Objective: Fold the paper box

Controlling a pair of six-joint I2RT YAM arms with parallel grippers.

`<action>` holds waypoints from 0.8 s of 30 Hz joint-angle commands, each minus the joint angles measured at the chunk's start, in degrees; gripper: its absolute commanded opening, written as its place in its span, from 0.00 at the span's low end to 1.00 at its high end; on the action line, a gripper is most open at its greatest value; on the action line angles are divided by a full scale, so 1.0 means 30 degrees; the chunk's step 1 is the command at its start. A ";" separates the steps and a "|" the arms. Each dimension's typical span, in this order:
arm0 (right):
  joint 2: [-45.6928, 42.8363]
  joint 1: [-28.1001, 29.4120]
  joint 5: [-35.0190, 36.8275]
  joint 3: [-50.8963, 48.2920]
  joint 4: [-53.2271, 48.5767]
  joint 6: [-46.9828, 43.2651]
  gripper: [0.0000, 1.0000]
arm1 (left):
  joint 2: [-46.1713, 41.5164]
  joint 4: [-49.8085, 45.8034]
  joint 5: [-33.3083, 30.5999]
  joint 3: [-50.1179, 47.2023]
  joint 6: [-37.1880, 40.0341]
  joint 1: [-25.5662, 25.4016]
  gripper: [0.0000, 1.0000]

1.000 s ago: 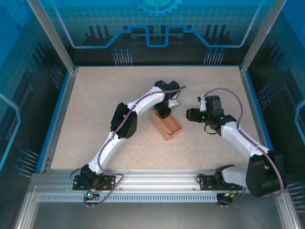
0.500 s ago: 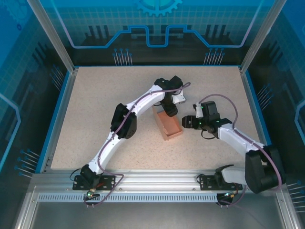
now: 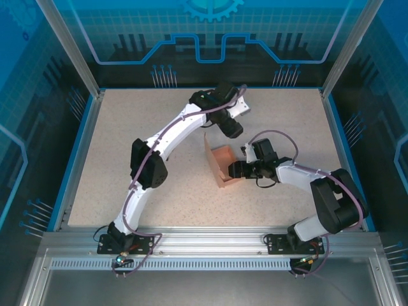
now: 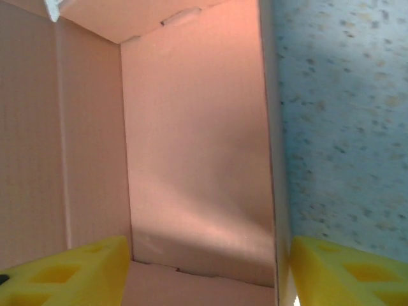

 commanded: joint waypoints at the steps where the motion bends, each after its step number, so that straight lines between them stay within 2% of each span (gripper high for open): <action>1: 0.0460 0.0712 -0.0866 -0.0261 0.1303 0.1037 0.67 | -0.2422 0.2035 0.0156 -0.2317 -0.2346 0.1161 0.70; 8: 0.1587 0.2705 -0.1492 0.0047 0.3076 0.2129 0.66 | -0.8421 0.8335 -0.0030 -1.1577 -0.6827 0.4759 0.70; 15: 0.1944 0.3055 -0.2060 0.0889 0.3163 0.1726 0.67 | -1.1116 1.1465 -0.0073 -1.7464 -0.9838 0.8577 0.70; 19: 0.1596 0.2667 -0.0944 0.1552 0.1387 0.0415 0.67 | -1.0981 1.2266 0.0136 -1.9174 -1.0531 0.9389 0.70; 24: 0.1146 0.2366 0.3331 0.3743 -0.1837 -0.2606 0.68 | -1.0553 1.3157 0.0342 -2.0614 -1.0833 0.9404 0.70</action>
